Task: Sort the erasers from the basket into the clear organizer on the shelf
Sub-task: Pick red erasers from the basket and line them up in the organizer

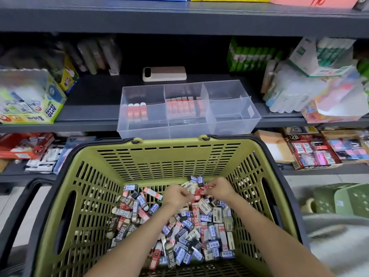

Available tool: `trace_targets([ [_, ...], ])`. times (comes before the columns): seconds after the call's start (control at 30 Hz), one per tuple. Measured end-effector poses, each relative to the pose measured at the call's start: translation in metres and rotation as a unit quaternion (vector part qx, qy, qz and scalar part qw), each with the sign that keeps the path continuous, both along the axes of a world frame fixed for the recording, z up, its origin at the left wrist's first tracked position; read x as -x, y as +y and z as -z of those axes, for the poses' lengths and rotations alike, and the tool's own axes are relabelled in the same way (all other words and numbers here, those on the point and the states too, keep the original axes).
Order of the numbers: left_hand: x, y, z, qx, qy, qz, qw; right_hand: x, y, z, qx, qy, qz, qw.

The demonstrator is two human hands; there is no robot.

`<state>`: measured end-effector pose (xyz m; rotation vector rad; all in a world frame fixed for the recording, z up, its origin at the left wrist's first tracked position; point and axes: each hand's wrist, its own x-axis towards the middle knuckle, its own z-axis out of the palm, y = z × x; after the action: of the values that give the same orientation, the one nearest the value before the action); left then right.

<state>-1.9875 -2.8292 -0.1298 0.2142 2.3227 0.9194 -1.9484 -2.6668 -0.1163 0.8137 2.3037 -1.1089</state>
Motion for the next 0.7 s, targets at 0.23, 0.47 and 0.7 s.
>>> trace_targets([
  [0.23,0.017,-0.020,-0.021,-0.151,-0.130,-0.113,0.973,-0.003,-0.011,-0.034,-0.147,0.092,0.022,0.985],
  [0.47,0.025,-0.030,-0.052,-0.393,-0.336,-0.274,0.811,0.002,-0.021,-0.090,0.238,0.062,-0.060,0.967],
  [0.7,0.013,-0.039,-0.058,-0.326,-0.403,-0.133,0.844,0.016,-0.043,-0.078,0.229,0.100,-0.093,0.964],
])
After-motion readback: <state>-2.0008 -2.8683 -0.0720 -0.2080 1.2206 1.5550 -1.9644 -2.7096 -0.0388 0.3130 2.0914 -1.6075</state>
